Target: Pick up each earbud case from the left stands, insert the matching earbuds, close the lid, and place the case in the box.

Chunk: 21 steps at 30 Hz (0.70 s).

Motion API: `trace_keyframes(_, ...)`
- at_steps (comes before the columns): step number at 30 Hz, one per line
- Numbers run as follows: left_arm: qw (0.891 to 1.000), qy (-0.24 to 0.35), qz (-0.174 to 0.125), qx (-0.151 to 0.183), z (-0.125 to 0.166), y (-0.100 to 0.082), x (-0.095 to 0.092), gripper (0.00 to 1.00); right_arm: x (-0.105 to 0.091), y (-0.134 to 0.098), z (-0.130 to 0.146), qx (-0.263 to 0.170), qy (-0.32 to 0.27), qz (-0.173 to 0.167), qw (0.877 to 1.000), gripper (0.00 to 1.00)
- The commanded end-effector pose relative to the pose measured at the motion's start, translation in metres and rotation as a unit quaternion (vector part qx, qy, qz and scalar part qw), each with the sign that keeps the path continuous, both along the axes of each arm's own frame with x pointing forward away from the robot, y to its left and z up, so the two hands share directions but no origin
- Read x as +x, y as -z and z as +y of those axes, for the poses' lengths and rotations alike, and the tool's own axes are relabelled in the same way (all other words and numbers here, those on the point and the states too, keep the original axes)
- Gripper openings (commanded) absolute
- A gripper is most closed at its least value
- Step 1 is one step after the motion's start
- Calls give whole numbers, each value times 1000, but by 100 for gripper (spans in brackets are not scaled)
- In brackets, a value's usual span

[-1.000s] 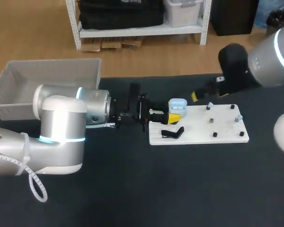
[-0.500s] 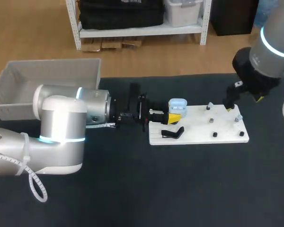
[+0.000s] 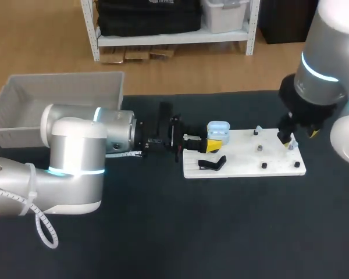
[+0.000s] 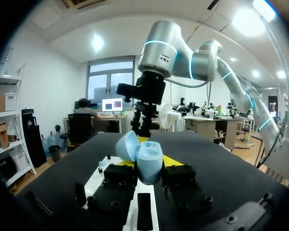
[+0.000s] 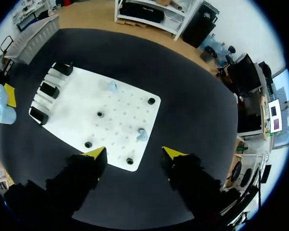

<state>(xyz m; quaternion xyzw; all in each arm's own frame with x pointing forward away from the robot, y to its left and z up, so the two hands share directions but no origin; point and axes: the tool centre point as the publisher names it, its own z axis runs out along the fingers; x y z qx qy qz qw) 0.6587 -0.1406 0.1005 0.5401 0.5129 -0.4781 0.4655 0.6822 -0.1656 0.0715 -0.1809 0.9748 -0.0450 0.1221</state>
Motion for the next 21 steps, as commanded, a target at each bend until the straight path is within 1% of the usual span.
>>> trace_keyframes(1,1000,1,0,0,0,1,1,0,6,11,-2,-6,-4,5,1000,62)
trace_keyframes(3,1000,1,0,0,0,1,1,0,8,16,-5,-13,-8,8,1000,53)
trace_keyframes(5,1000,1,0,0,0,1,1,0,9,19,-7,-14,-8,10,1000,48)
trace_keyframes(7,1000,1,0,0,0,1,1,0,9,22,-9,-16,-9,15,1000,47)
trace_keyframes(11,1000,1,0,0,0,1,1,0,12,27,-10,-17,-13,28,999,52)
trace_keyframes(21,1000,1,0,0,0,1,1,0,17,33,-9,-20,-16,38,999,48)
